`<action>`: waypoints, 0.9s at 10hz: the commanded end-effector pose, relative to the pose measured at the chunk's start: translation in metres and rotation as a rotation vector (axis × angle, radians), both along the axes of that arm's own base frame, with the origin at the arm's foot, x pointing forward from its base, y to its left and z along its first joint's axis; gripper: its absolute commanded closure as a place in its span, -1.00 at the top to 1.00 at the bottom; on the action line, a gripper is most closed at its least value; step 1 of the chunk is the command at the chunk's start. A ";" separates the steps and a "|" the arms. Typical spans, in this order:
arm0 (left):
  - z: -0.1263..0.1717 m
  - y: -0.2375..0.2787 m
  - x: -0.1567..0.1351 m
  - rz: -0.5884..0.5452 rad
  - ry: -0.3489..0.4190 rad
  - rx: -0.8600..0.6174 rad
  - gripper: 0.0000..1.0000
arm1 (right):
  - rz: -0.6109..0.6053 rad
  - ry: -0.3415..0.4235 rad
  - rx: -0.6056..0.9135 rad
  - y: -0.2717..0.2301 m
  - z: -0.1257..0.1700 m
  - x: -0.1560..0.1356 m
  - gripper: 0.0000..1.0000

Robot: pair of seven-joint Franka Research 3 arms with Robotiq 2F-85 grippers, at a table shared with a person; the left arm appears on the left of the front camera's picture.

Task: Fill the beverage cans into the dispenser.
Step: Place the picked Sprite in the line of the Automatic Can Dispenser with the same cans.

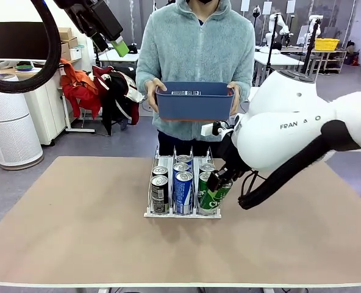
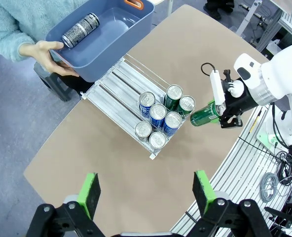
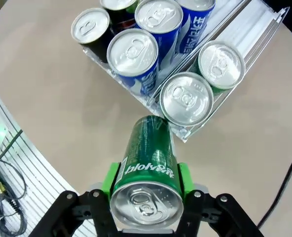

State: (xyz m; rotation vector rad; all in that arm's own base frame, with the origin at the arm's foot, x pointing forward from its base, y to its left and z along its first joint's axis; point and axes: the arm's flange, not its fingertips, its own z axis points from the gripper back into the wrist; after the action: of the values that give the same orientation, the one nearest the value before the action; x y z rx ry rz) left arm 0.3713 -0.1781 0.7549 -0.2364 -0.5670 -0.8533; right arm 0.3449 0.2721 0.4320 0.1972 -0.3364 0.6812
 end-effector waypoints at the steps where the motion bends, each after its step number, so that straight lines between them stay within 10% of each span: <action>1: 0.000 0.001 0.000 -0.001 0.001 0.000 1.00 | -0.028 -0.055 0.032 0.007 -0.002 0.020 0.16; 9: 0.000 0.001 0.000 -0.001 0.001 0.000 1.00 | -0.059 -0.071 -0.029 0.007 -0.007 0.082 0.16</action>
State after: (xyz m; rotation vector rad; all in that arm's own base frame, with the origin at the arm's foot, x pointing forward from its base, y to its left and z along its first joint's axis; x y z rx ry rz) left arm 0.3713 -0.1781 0.7549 -0.2364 -0.5670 -0.8533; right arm 0.4086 0.2729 0.4212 0.1662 -0.3362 0.6564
